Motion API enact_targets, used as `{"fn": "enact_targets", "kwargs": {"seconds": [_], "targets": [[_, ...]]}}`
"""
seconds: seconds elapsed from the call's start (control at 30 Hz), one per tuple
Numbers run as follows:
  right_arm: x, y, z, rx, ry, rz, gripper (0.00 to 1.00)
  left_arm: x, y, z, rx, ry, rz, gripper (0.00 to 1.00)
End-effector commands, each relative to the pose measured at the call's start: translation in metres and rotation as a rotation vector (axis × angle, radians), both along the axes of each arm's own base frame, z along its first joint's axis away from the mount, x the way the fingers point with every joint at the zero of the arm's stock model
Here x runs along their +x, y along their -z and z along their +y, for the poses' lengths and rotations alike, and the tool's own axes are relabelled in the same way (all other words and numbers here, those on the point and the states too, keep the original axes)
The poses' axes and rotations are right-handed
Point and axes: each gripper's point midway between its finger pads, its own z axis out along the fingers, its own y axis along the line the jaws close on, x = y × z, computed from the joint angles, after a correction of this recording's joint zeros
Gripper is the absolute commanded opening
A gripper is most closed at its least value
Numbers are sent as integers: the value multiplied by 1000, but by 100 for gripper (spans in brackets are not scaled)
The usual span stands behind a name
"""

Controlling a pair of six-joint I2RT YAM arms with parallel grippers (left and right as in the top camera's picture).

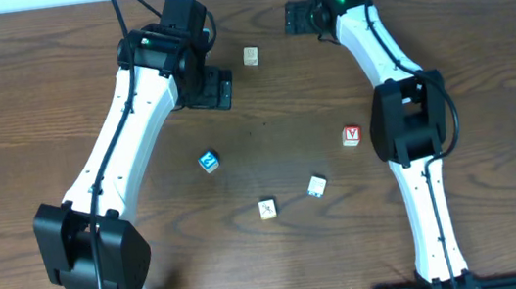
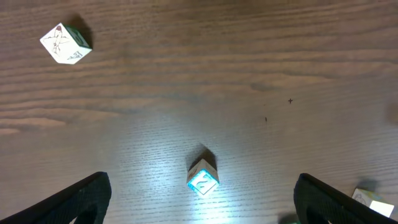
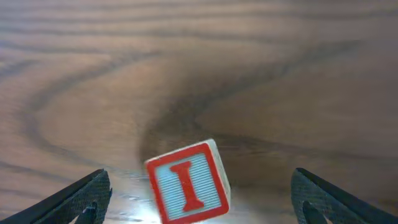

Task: Spell out Ai2
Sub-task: 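Lower the right gripper and close it on the red I block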

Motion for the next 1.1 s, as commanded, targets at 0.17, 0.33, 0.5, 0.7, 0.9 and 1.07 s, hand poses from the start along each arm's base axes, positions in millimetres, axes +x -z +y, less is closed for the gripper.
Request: {"fn": "enact_targets", "kwargs": {"seconds": [0.17, 0.33, 0.5, 0.7, 0.9, 1.07], "targets": [[2, 3, -2, -29, 27, -8, 70, 3, 1, 1, 9, 10, -8, 95], [2, 3, -1, -29, 27, -9, 49, 4, 1, 1, 9, 10, -9, 95], [3, 3, -1, -28, 27, -12, 45, 3, 1, 1, 9, 10, -9, 95], [-1, 5, 2, -32, 21, 4, 34, 4, 1, 1, 10, 10, -10, 95], [-5, 7, 6, -41, 23, 18, 27, 5, 1, 5, 32, 2, -17, 95], [-20, 16, 0, -72, 41, 86, 20, 5, 1, 5, 32, 2, -17, 95]]}}
